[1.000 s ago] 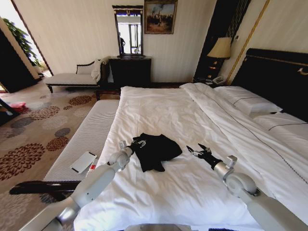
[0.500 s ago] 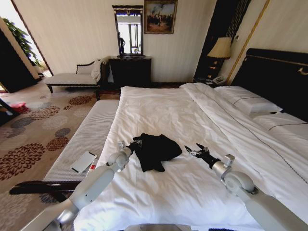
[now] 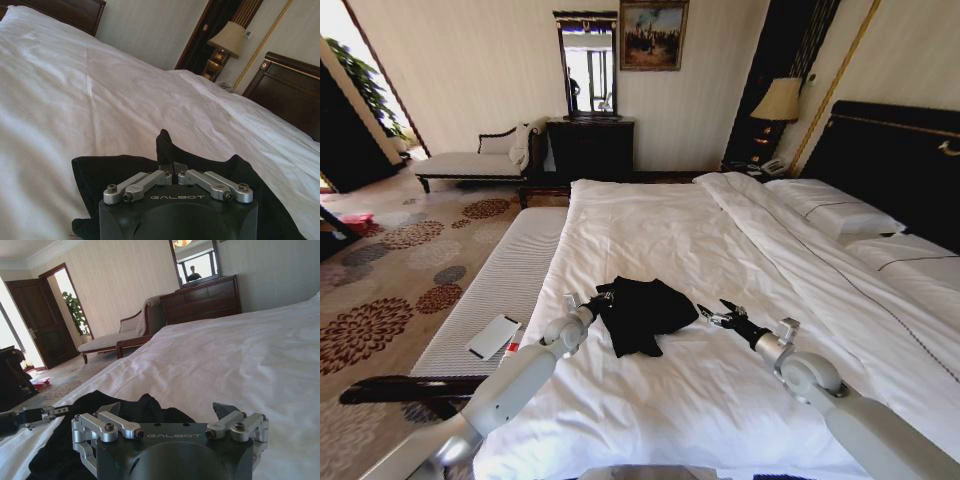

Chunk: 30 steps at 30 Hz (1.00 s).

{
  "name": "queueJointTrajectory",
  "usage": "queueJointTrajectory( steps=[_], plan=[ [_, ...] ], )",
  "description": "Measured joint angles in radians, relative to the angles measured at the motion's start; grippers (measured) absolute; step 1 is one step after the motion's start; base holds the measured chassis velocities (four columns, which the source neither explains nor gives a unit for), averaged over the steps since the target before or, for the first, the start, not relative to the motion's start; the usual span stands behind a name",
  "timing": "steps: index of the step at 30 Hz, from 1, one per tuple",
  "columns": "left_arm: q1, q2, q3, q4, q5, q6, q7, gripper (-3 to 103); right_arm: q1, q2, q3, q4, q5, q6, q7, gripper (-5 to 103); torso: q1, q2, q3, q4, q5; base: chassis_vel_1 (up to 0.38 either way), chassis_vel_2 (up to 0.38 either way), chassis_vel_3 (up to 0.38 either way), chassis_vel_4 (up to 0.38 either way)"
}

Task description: Fold the clothes on the bed.

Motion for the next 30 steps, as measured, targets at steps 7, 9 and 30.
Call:
queueJointTrajectory(
  steps=[7, 9, 30],
  plan=[
    [-0.001, 0.001, 0.013, -0.010, -0.004, 0.001, -0.003, 0, 0.202, -0.031, -0.205, -0.052, 0.090, -0.032, -0.036, 100, 0.000, 0.000, 0.000, 0.0000, 0.0000, 0.000, 0.000, 0.000, 0.000],
    [-0.001, 0.001, 0.015, -0.010, -0.004, 0.001, -0.003, 0, 0.231, -0.025, -0.238, -0.069, 0.099, -0.035, -0.034, 100, 0.000, 0.000, 0.000, -0.0001, -0.0001, 0.000, 0.000, 0.000, 0.000],
    [-0.005, 0.004, 0.023, -0.026, -0.016, 0.002, -0.005, 0, 0.468, 0.042, -0.512, -0.294, 0.070, -0.038, -0.033, 100, 0.000, 0.000, 0.000, -0.0002, 0.0001, 0.000, 0.000, 0.000, 0.000]
  ],
)
